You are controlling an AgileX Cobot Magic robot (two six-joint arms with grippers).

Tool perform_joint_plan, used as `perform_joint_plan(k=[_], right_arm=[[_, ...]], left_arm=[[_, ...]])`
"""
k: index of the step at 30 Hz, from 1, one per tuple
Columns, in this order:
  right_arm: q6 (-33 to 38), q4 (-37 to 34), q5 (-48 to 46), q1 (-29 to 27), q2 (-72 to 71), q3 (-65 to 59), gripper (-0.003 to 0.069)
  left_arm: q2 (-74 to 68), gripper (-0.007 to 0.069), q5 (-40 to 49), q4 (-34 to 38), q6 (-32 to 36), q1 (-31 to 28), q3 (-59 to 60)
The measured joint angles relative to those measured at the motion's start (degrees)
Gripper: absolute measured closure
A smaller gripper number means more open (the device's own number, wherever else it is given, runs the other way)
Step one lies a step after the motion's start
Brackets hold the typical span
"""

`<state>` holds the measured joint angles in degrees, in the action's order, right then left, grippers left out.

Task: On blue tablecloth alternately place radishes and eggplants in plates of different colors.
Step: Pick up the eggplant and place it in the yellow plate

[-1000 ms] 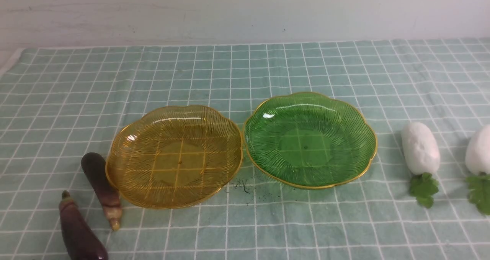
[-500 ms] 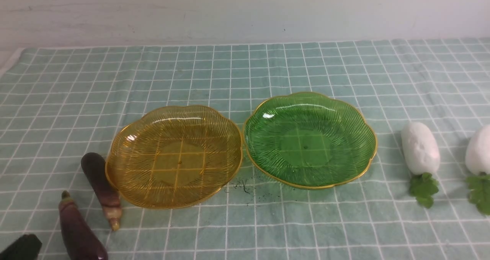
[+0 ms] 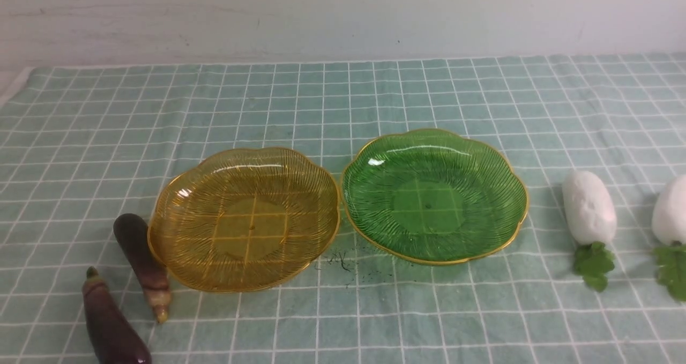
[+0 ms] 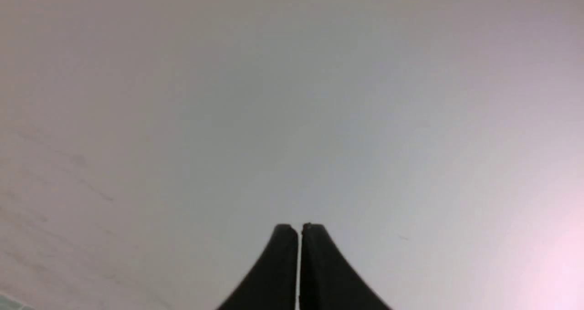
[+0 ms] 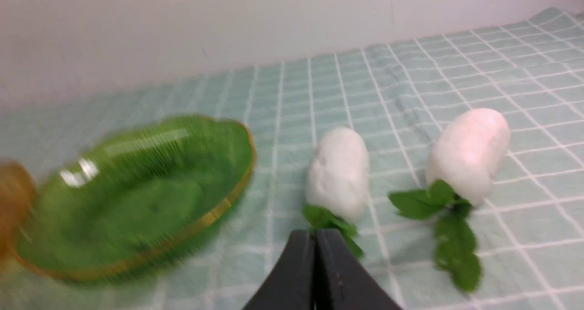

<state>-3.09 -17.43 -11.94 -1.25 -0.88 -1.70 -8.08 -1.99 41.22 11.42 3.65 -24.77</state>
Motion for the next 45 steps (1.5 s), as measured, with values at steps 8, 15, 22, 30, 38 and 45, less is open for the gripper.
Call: perform_joint_plan(k=[8,15,22,30,38,45], right_arm=[[-4.0,-24.0,13.5,0.0,0.0,0.0,0.0673],[-2.8,-27.4,13.2,0.1,0.0,0.0,0.0673],[0.2,-18.3,-5.2,1.3,4.8,11.3,0.0673],[10.2,-6.7,-30.9,1.3,29.1,35.9,0.0673],[18.0,-10.6,-37.9,1.3,38.9,40.0,0.0673],[20.9,-13.1,-37.9,1.3,38.8,40.0,0.0673]], left_arm=[[-30.9,0.0632,38.3,-6.1,2.8,0.0,-21.1],[-57.8,0.0632,49.6,-20.2,-3.5,0.0,-22.9],[-61.3,0.0632,46.1,-24.4,-9.3,-1.5,-23.1],[-63.1,0.0618,48.9,-25.9,-11.4,-16.2,-23.3],[-73.3,0.0544,48.2,-24.7,-9.5,-19.9,-23.3],[-82.3,0.0227,46.6,-19.3,-8.7,-20.0,-23.3]])
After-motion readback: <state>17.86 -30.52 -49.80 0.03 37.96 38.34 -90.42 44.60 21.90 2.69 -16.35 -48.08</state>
